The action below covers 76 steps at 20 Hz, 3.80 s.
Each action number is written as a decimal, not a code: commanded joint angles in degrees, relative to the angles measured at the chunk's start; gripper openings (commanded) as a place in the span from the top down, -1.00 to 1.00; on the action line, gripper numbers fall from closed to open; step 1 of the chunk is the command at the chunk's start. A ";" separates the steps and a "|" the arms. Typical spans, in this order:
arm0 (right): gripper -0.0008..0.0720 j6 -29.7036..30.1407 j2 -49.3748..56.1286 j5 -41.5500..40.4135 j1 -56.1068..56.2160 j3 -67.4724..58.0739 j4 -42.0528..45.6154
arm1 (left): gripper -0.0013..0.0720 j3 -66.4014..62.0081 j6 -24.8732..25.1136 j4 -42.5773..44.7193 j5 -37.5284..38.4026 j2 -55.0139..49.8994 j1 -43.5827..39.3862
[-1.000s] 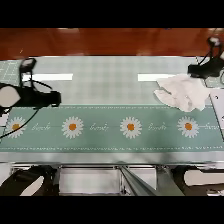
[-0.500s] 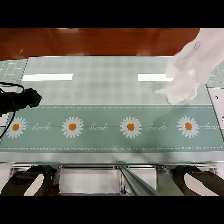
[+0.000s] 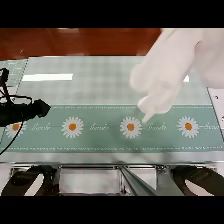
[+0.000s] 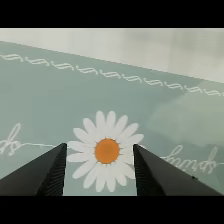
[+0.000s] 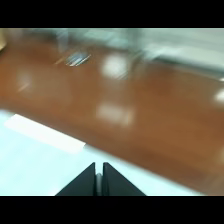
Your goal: Fold the shirts.
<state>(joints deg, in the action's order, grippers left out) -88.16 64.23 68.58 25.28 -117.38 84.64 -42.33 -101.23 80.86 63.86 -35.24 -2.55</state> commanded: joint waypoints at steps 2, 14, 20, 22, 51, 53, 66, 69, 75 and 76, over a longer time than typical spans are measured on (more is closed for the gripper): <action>0.91 -4.15 5.46 2.08 13.44 8.85 -0.26 | -0.42 0.76 2.14 -3.30 -1.14 0.70 0.02; -0.18 -5.99 36.74 -5.88 18.82 16.20 -22.16 | -0.42 0.90 2.73 -5.60 -0.83 0.55 -0.07; -0.13 -4.61 26.18 10.99 2.56 16.28 -11.13 | -0.42 0.96 6.01 -5.20 -1.97 -0.37 -1.60; -0.13 -4.68 18.97 16.02 -5.99 21.16 -2.54 | -0.42 0.96 5.99 -5.07 -1.88 -1.55 3.19; -0.12 13.00 -2.54 -1.49 -36.46 89.42 -35.21 | 0.92 5.92 41.64 -50.62 1.92 -42.40 3.17; -0.12 12.44 1.55 -5.01 -30.75 89.39 -36.28 | 0.92 5.92 41.62 -50.60 2.08 -42.25 3.19; 0.91 21.20 13.77 -9.07 -17.99 77.35 -50.42 | 0.92 4.52 41.59 -50.69 3.54 -40.37 5.18; 0.91 12.96 9.05 -5.75 -18.88 63.36 -36.87 | 0.92 -1.25 41.38 -50.71 5.75 -34.32 10.75; 0.91 4.17 -1.46 -1.33 -25.88 23.47 -21.64 | 0.92 -25.46 35.39 -50.71 5.64 -19.89 20.70; 0.91 4.02 -2.58 0.46 -26.56 17.03 -20.92 | 0.92 -30.56 34.64 -50.69 5.64 -18.25 21.57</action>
<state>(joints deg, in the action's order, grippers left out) -81.01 65.41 65.28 1.21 -82.76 57.67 -61.28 -63.70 30.11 70.08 -58.81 15.53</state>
